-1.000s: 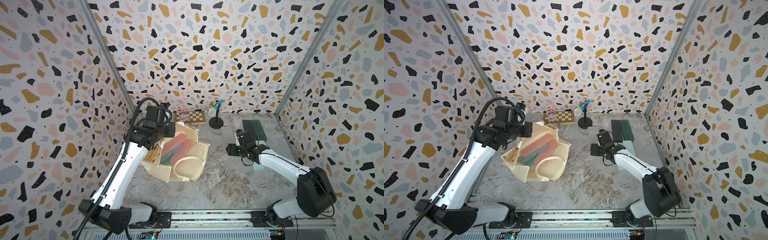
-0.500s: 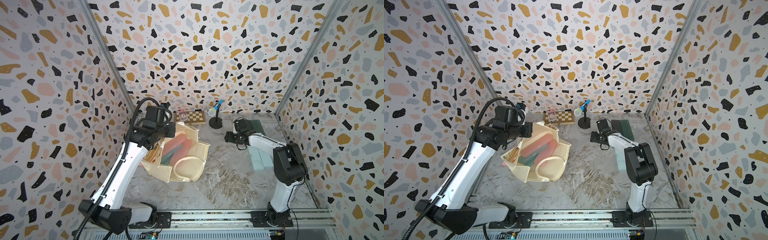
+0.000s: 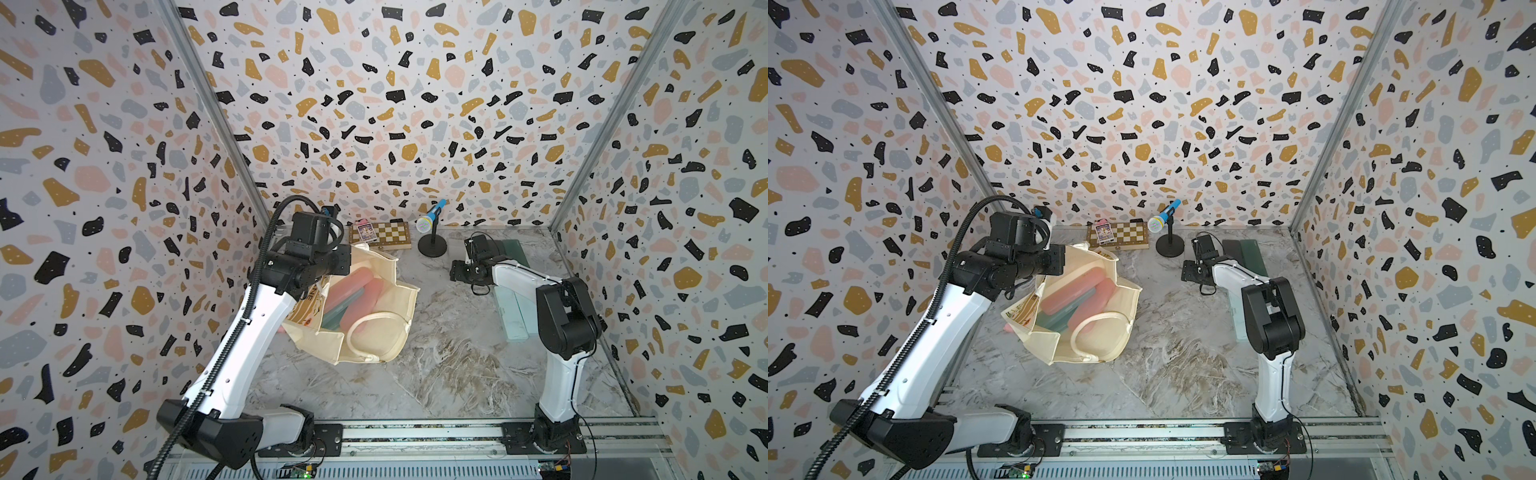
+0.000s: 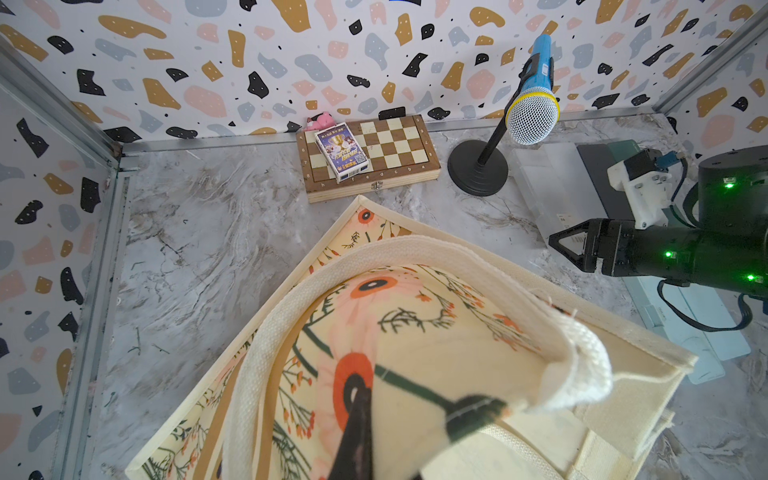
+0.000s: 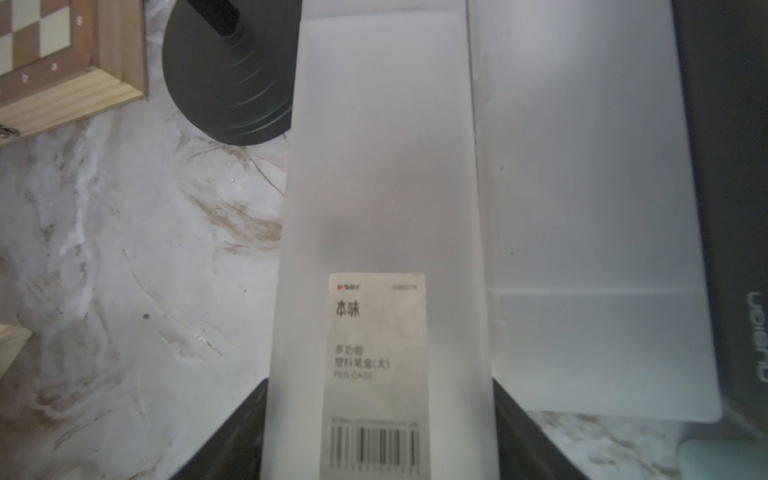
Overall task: Take out the pencil case from the canvas bag
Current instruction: Place the pencil case at the center of the board.
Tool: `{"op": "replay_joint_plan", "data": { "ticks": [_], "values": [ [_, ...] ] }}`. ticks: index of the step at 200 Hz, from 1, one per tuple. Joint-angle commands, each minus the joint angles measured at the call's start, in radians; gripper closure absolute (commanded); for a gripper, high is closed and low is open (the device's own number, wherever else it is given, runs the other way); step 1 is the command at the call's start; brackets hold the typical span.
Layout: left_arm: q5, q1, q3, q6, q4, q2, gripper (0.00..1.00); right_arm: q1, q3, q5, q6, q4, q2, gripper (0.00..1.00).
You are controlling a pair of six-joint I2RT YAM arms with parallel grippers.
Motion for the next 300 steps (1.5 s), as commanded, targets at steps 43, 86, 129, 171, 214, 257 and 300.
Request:
{"op": "replay_joint_plan", "data": {
  "ticks": [43,86,129,171,214,257,300],
  "values": [
    [0.019,0.004,0.001,0.006,0.078,-0.027,1.00,-0.008,0.070,0.047,-0.026,-0.052,0.038,0.36],
    [0.020,0.003,0.001,0.006,0.076,-0.027,1.00,-0.008,0.082,0.046,-0.041,-0.061,0.052,0.29],
    [0.024,0.003,0.002,0.006,0.074,-0.025,1.00,-0.006,0.080,0.046,-0.043,-0.062,0.033,0.19],
    [0.026,0.004,0.001,0.001,0.075,-0.027,1.00,0.006,0.079,0.076,-0.066,-0.065,-0.003,0.16],
    [0.061,0.050,-0.006,-0.054,0.088,-0.035,1.00,0.085,0.083,0.242,-0.164,-0.062,-0.024,0.21],
    [0.238,0.146,-0.039,-0.109,0.130,-0.031,1.00,0.109,0.015,0.279,-0.158,-0.064,-0.083,0.24],
    [0.389,0.155,-0.011,-0.066,0.134,-0.005,1.00,0.112,-0.260,0.177,-0.098,0.073,-0.384,0.26]
  ]
}}
